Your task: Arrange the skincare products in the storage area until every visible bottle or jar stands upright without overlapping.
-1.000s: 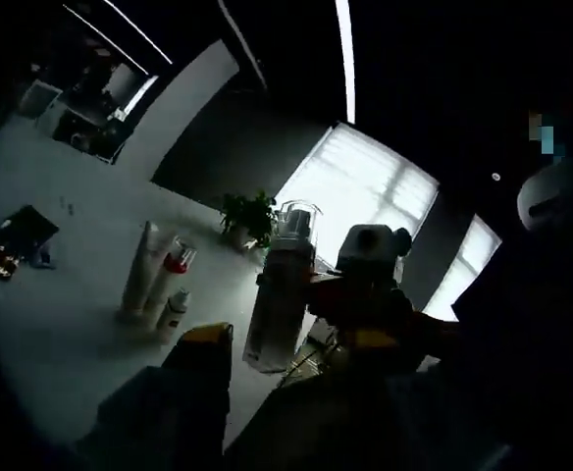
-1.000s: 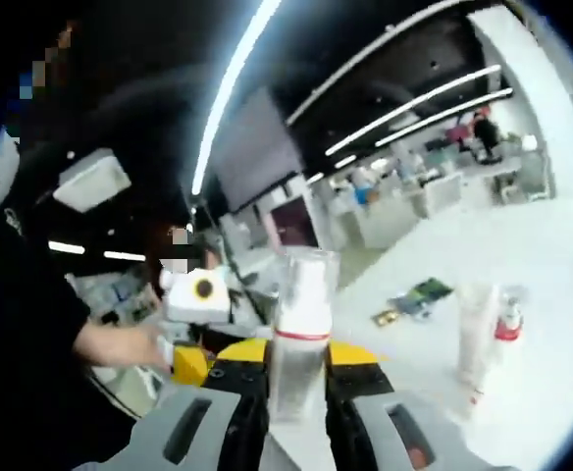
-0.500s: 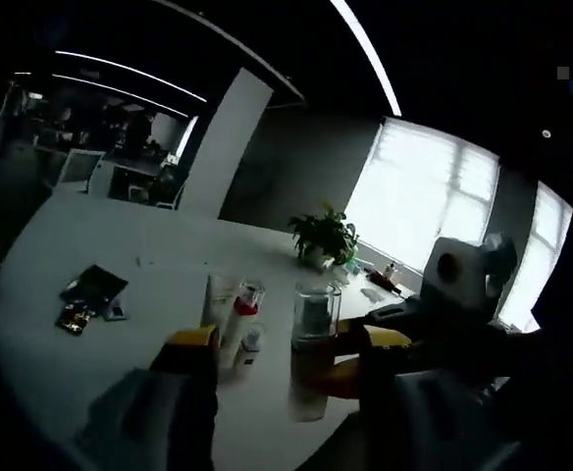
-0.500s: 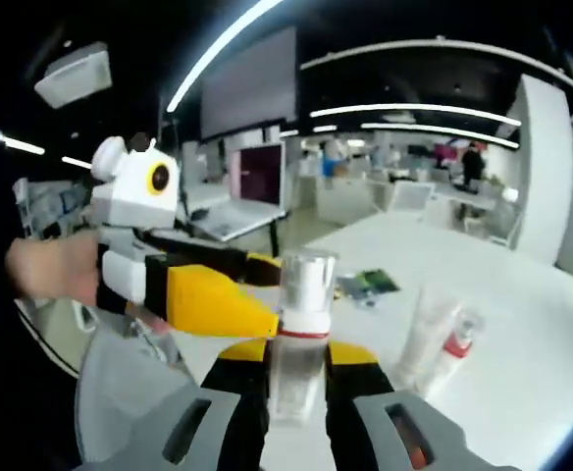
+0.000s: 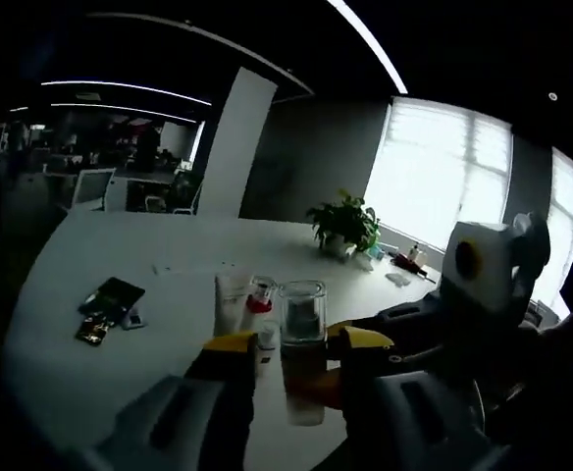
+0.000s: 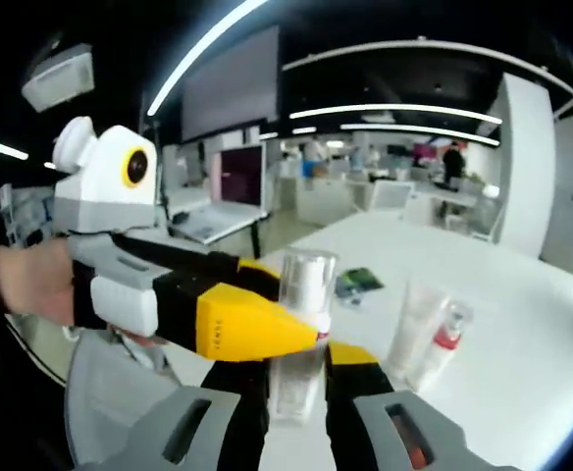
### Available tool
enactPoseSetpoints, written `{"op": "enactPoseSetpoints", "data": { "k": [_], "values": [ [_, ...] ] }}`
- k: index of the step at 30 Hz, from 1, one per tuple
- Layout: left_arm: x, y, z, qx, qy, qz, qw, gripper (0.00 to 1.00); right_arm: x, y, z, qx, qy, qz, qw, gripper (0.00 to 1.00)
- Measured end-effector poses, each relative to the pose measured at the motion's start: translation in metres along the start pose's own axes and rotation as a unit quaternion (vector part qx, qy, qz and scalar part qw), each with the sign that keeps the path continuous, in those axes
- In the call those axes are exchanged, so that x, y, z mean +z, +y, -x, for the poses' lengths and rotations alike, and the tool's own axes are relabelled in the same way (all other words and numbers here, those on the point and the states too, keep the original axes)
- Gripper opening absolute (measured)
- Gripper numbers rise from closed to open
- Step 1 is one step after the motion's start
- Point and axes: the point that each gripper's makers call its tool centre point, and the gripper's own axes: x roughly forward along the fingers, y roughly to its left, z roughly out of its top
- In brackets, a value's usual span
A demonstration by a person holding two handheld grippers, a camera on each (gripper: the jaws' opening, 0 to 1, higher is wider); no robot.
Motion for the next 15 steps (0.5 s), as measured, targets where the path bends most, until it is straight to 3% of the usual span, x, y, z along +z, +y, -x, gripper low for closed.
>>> {"op": "enactPoseSetpoints", "data": {
  "k": [9, 15],
  "values": [
    [-0.0037, 0.0051, -0.0013, 0.005, 0.011, -0.003, 0.9999, 0.30, 0.0000, 0.0009, -0.0007, -0.005, 0.002, 0.014, 0.9999, 0.13],
    [-0.0028, 0.0039, -0.0017, -0.010, 0.012, 0.014, 0.9998, 0.25, 0.0000, -0.0001, -0.0008, -0.007, 0.002, 0.021, 0.9998, 0.13]
  ]
}}
